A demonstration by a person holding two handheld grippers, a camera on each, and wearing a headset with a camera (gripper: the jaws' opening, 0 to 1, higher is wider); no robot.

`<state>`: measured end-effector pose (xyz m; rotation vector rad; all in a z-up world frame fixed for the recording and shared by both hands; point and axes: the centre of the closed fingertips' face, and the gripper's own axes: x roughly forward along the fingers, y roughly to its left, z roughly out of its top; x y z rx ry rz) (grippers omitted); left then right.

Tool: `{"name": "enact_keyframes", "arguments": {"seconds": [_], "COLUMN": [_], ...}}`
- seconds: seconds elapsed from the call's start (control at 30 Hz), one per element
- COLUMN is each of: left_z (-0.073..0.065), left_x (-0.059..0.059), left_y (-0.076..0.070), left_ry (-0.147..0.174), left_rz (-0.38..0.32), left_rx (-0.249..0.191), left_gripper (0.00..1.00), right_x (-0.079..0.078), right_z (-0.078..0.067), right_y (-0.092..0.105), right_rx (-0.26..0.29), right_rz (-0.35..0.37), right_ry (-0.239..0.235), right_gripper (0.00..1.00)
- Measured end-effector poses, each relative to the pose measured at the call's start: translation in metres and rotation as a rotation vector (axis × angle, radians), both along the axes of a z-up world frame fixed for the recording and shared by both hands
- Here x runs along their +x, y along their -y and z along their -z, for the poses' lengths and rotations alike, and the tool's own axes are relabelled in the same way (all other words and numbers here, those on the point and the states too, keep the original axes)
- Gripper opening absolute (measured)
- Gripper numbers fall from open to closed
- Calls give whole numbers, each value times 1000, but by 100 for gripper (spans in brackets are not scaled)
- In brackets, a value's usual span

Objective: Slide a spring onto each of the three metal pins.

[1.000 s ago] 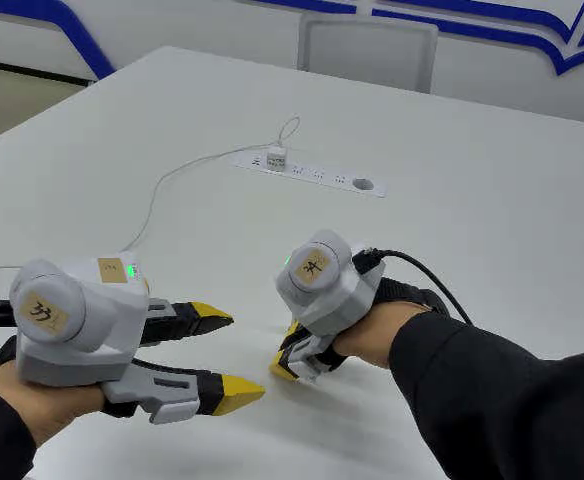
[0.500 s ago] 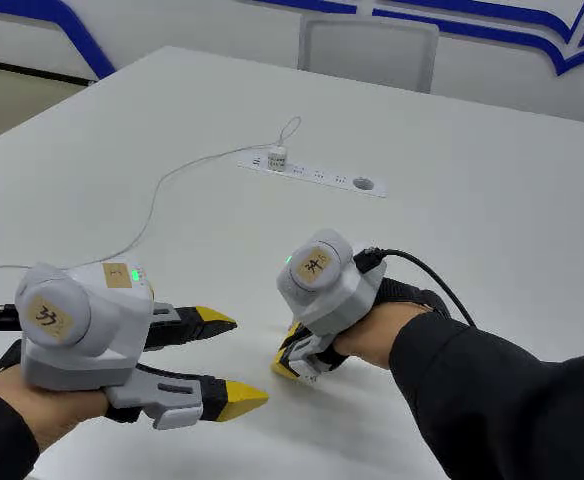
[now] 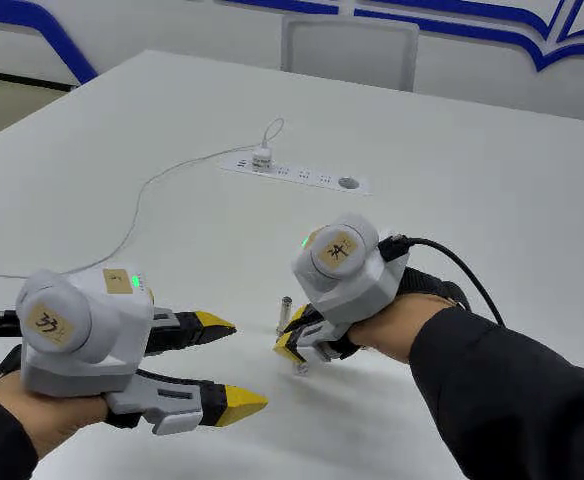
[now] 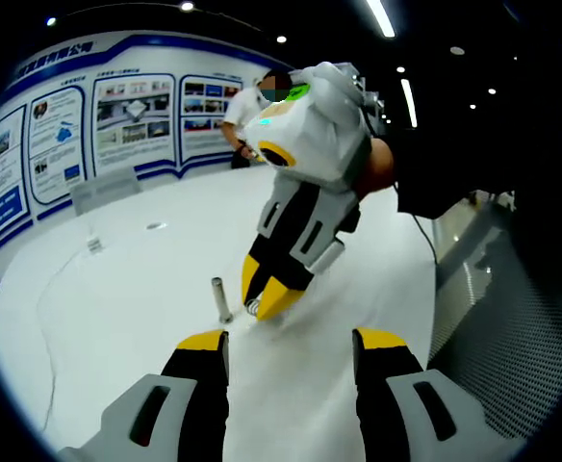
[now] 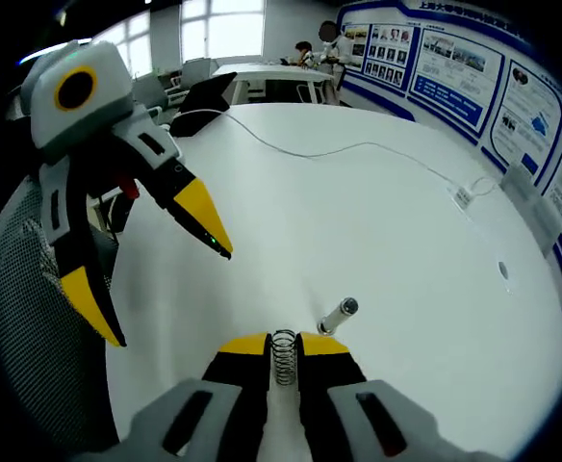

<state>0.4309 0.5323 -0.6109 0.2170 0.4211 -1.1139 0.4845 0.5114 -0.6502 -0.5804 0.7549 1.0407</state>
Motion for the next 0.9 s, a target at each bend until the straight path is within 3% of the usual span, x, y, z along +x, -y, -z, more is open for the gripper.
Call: {"name": "enact_keyframes", "arguments": {"seconds": [0.43, 0.9], "left_z": [2, 1], "left_x": [0, 0], "left_y": [-1, -1], "left_ry": [-1, 4], "left_rz": [5, 5], "left_rx": [11, 10], "left_gripper": [53, 52], "right_x": [-1, 1], "right_z": [-9, -55], "right_y": [8, 4], "right_rx": [38, 144], "right_rz": [39, 70], "right_ry": [13, 36], "right_gripper": [12, 12]}}
